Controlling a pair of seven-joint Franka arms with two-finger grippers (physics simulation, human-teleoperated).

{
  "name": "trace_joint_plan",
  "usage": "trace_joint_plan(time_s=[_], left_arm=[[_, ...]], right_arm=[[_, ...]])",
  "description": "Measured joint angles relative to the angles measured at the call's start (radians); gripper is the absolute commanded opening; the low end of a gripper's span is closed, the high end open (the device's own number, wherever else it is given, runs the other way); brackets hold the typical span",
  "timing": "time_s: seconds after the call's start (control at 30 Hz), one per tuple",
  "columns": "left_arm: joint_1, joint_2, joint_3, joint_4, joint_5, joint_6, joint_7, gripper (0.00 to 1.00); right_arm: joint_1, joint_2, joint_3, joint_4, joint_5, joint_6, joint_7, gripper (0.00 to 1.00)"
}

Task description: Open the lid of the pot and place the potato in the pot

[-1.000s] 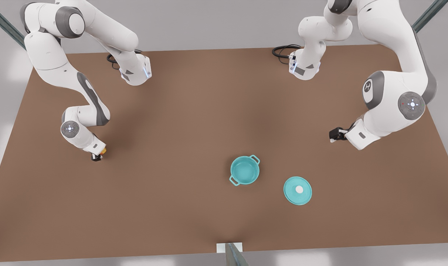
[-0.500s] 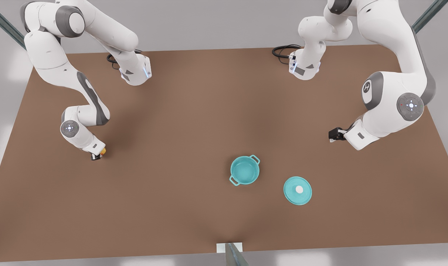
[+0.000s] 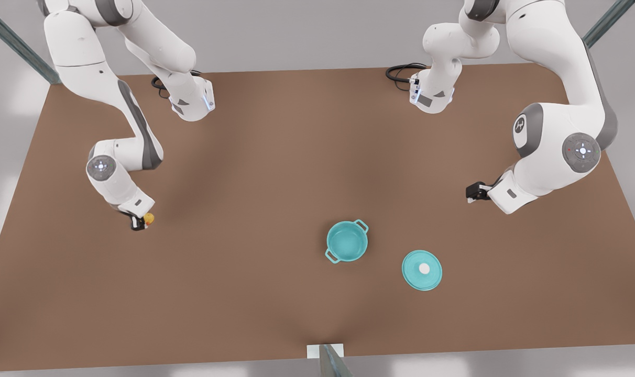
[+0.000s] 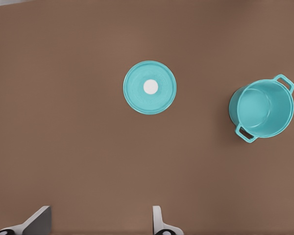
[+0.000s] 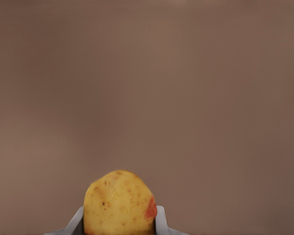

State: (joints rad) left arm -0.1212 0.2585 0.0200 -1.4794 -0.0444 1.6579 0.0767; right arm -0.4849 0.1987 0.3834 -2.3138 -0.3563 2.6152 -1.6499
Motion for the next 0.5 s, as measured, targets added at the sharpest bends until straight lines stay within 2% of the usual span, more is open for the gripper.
trace_joint_plan(time_s=[0.13, 0.37, 0.5], left_arm=[[0.000, 0.003, 0.000, -0.001, 0.000, 0.002, 0.000, 1.00], [0.001, 0.013, 0.001, 0.001, -0.001, 0.008, 0.001, 1.00], [0.000, 0.010, 0.002, 0.003, -0.001, 0.008, 0.001, 1.00]], right_arm=[[0.045, -0.065, 0.091, 0.001, 0.153, -0.062, 0.030, 0.51], [0.267, -0.102, 0.104, 0.048, 0.368, -0.152, 0.138, 0.51], [0.374, -0.062, 0.104, 0.133, 0.431, -0.190, 0.232, 0.51]])
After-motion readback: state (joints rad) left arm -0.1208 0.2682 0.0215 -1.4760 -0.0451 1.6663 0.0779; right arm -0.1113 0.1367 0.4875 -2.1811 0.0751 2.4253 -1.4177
